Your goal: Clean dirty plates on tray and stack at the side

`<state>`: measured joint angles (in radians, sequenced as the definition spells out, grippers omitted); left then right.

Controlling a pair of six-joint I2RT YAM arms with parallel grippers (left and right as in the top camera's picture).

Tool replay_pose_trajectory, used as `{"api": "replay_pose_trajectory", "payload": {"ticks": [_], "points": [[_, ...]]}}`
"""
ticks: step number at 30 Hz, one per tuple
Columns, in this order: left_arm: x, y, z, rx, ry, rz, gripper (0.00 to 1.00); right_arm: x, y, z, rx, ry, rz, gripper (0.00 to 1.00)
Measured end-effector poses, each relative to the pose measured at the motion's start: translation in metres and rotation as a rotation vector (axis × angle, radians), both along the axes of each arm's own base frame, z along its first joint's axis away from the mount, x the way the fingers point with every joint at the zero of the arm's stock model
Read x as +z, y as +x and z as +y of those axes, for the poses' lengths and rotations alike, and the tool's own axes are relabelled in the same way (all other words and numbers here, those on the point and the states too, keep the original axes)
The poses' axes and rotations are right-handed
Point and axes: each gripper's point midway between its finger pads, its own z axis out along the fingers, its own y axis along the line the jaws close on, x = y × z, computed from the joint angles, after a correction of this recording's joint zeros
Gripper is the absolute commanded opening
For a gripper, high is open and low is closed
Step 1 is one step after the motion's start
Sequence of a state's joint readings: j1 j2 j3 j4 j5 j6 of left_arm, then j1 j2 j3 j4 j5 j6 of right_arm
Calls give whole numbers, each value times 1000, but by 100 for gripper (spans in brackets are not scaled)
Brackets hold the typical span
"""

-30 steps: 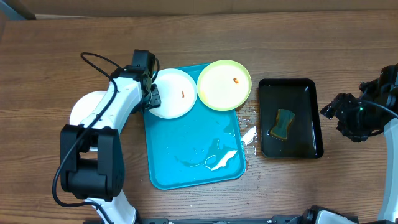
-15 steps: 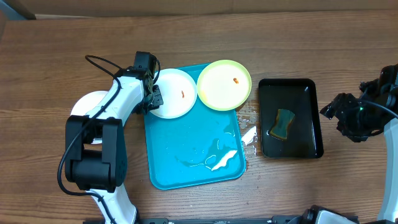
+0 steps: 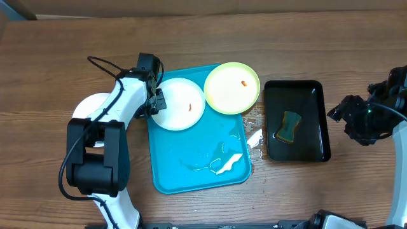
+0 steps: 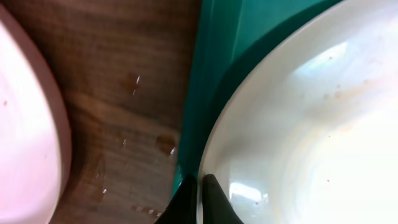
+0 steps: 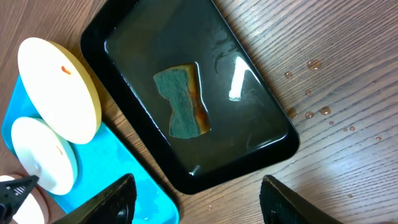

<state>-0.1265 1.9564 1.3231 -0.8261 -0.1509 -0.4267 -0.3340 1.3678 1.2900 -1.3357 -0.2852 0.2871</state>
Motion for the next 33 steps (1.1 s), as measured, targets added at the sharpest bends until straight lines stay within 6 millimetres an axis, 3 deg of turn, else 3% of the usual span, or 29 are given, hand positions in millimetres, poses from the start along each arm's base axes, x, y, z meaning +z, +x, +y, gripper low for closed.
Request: {"api": "replay_pose_trajectory", "payload": {"ticks": [8,14,18,21,25,27,30,33], "points": [[-1,-24,-1,-83,23,109,4,0,0,0,0,0,0,65],[1,-60,-30,-194,12,248,4,1,3,3,31,3,-21,66],[4,-88,-54,-244,-15,343,4,5,10,23,138,22,-63,66],[4,-94,-62,-252,-38,362,5,7,16,37,197,25,-92,66],[5,-100,-72,-236,-103,382,19,5,29,58,282,9,-145,62],[6,-99,-73,-219,-133,378,27,-6,30,64,292,-9,-127,57],[19,-94,-72,-210,-171,334,41,-31,30,71,284,-22,-73,47],[41,-82,-71,-238,-197,231,49,-62,33,75,269,-35,-20,40]]}}
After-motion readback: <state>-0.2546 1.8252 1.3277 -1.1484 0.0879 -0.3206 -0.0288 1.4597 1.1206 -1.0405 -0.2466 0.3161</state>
